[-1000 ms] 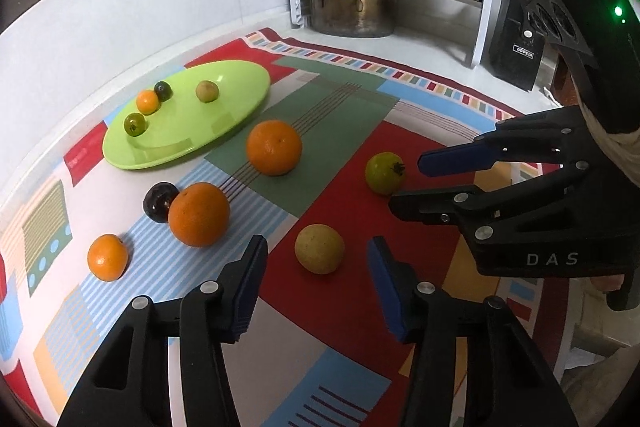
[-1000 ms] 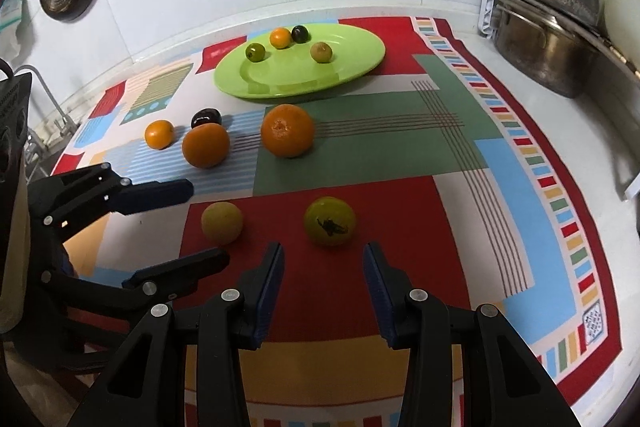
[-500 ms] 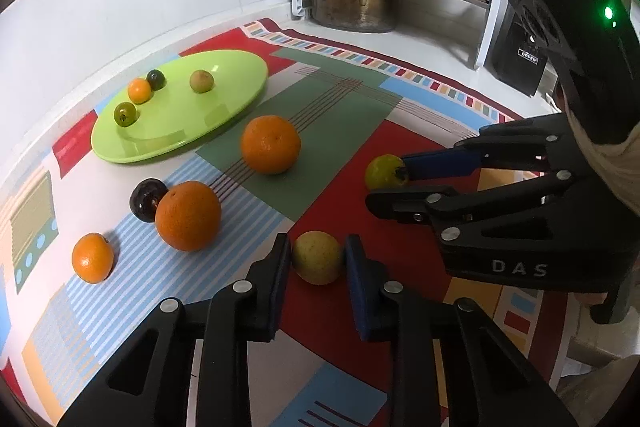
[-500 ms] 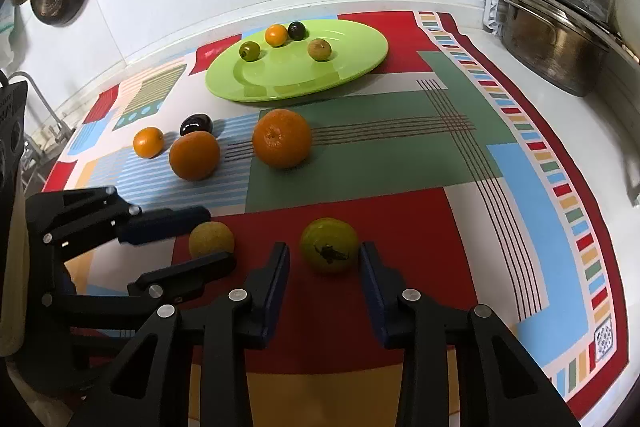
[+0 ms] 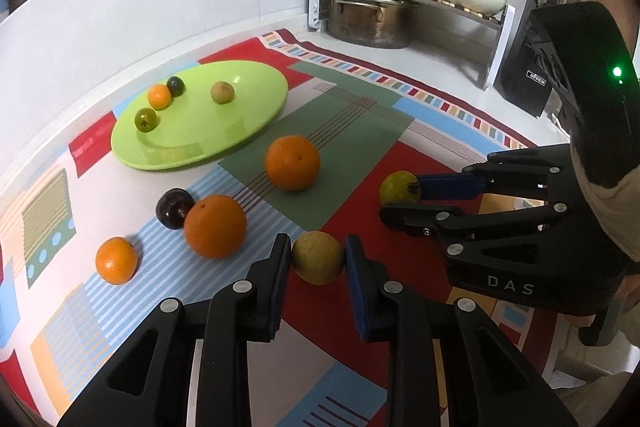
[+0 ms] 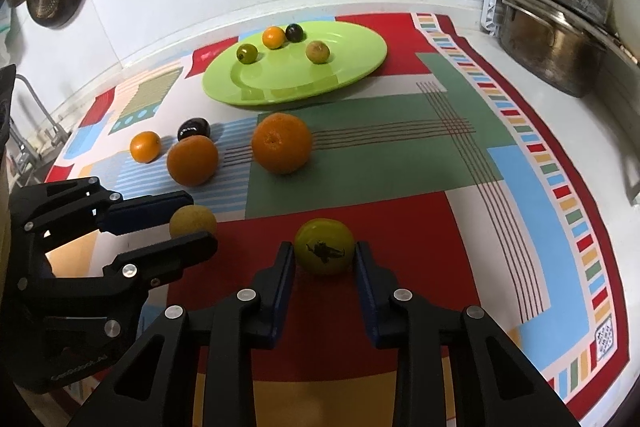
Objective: Organize fruits
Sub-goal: 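Grasp the yellow-brown fruit with the left tool while the right tool grasps the yellow-green fruit, then carry the yellow-brown fruit in the left tool while the right tool carries the yellow-green fruit over the plate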
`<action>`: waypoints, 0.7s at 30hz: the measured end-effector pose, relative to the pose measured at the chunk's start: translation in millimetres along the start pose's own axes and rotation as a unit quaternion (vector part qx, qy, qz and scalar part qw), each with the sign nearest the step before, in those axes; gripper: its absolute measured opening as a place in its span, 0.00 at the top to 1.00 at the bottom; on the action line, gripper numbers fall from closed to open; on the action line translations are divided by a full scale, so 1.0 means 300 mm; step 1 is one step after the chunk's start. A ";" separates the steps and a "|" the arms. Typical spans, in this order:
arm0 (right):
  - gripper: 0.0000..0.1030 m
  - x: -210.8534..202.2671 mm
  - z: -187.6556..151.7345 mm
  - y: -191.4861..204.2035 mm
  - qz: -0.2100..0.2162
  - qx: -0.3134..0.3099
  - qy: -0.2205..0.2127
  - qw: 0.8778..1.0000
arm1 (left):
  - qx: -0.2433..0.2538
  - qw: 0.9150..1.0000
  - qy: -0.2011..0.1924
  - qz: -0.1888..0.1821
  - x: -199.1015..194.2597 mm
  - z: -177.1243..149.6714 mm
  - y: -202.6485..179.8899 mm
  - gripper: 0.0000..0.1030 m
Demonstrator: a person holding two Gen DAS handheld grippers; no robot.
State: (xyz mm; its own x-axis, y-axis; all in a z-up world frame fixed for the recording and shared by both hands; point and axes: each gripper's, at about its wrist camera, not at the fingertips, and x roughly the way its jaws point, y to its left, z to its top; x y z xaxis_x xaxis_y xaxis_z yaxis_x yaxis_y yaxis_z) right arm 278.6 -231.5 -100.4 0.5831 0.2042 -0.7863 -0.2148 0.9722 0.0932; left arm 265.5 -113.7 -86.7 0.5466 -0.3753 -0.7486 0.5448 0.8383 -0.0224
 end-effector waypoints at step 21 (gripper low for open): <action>0.70 -0.219 0.069 0.083 0.010 0.008 -0.081 0.997 | -0.026 0.998 -0.047 0.027 -0.199 0.071 0.071 0.73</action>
State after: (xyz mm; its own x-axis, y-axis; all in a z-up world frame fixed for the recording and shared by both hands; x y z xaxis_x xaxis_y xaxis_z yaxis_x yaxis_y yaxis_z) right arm 251.2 -218.3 -33.7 0.6978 0.2388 -0.6753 -0.2160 0.9690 0.1195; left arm 257.8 -81.9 -28.3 0.6327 -0.3625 -0.6843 0.4802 0.8769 -0.0205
